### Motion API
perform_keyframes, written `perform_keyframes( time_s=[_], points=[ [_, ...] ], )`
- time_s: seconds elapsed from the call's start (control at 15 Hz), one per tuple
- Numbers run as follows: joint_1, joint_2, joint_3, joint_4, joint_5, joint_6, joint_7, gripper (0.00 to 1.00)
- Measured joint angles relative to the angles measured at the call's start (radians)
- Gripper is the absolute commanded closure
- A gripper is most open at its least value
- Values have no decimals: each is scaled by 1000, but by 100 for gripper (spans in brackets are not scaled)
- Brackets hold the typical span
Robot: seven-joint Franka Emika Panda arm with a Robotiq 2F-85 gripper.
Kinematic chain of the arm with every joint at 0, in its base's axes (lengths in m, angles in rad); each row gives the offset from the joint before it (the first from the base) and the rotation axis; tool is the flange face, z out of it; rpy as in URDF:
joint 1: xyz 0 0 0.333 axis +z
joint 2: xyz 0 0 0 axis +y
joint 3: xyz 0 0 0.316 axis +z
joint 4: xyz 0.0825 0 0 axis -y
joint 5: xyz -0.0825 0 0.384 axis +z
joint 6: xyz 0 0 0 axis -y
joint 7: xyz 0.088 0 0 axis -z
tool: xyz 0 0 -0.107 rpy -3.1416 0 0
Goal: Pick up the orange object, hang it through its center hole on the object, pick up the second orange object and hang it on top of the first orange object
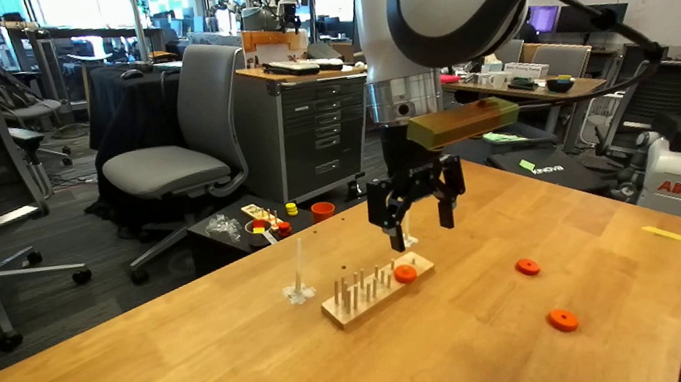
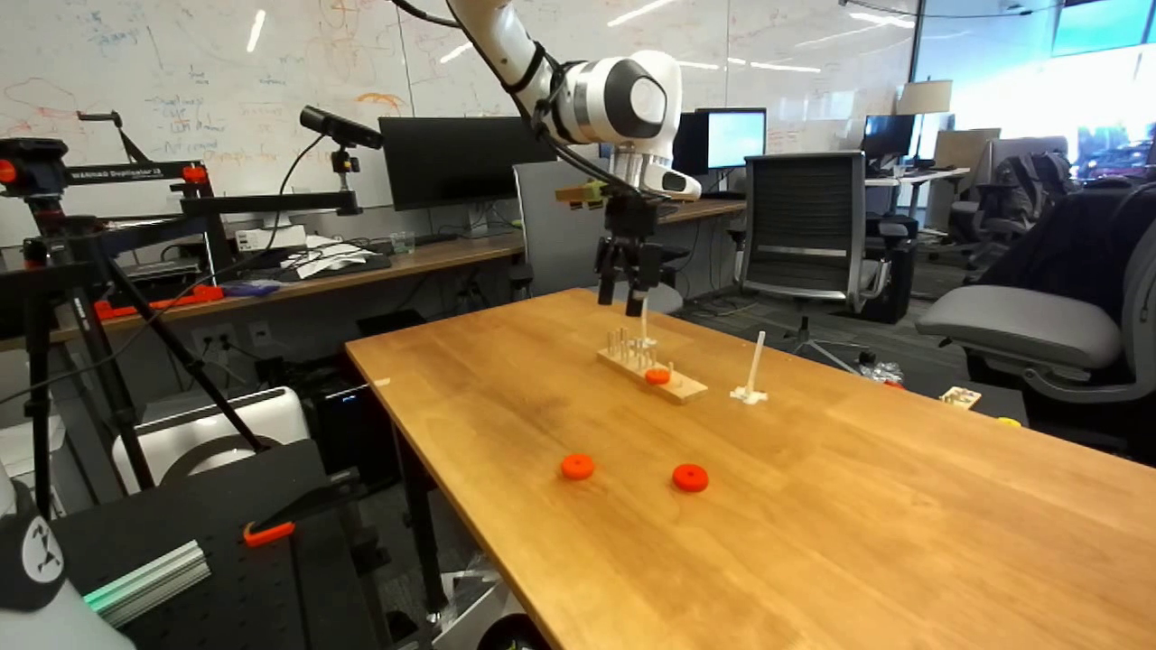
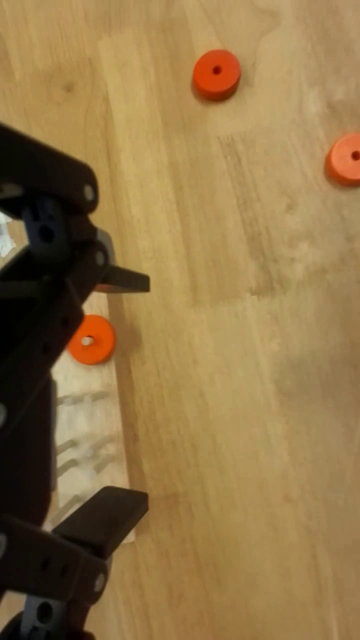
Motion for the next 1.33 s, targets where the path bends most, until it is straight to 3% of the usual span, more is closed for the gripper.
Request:
perform_keyframes(
  time_s=[0.33, 0.8, 1.33],
  points=[
    [11, -125, -1, -262, -50, -2, 1, 0],
    [-42, -235, -30, -623, -118, 64, 15, 0],
    [-60, -241, -26, -658, -129, 92, 18, 0]
  ],
)
